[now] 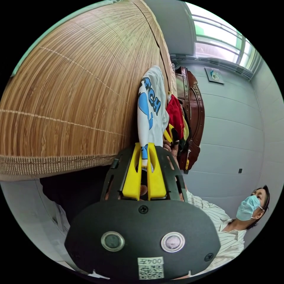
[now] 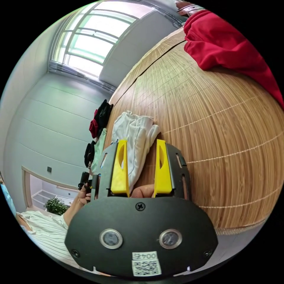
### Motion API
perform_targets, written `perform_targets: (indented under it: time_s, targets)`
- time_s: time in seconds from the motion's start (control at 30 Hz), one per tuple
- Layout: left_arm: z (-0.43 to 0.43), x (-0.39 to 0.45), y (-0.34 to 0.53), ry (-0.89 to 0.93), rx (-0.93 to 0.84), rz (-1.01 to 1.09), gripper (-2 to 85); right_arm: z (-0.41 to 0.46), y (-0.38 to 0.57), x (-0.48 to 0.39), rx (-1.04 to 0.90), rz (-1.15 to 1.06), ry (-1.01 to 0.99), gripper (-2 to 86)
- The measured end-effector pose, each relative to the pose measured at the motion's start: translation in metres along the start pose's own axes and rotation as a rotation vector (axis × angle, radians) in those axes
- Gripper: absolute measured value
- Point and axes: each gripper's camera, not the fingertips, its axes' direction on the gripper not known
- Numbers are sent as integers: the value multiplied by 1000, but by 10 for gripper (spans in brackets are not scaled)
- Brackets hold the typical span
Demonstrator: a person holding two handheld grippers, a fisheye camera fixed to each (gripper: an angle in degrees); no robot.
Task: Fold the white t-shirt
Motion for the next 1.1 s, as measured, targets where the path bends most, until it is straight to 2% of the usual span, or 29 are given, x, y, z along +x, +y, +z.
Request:
perform_targets:
  time_s: [0.2, 0.33, 0.43, 0.57, 0.73, 0.9, 1.1]
  targets:
    - [-3, -5, 6, -6, -8, -5, 34, 50, 15, 21, -32, -29, -97, 132]
    - [-4, -7, 11, -8, -7, -9, 35, 94, 21, 30, -87, -36, -120, 97]
    - [-7, 1, 19, -27, 12, 17, 38, 122, 33, 26, -112, -57, -33, 58]
    - [-16, 39, 33, -122, 48, 138, 44, 131, 64, -36, -43, -203, 164, 49]
    - [-40, 97, 52, -248, 109, 315, 50, 144, 90, -139, -34, -452, 277, 48]
    - [-110, 129, 77, -296, 250, 409, 52, 165, 101, -225, -2, -607, 246, 47]
    - [-223, 126, 89, -370, 387, 413, 53, 247, 109, -298, 8, -697, 166, 48]
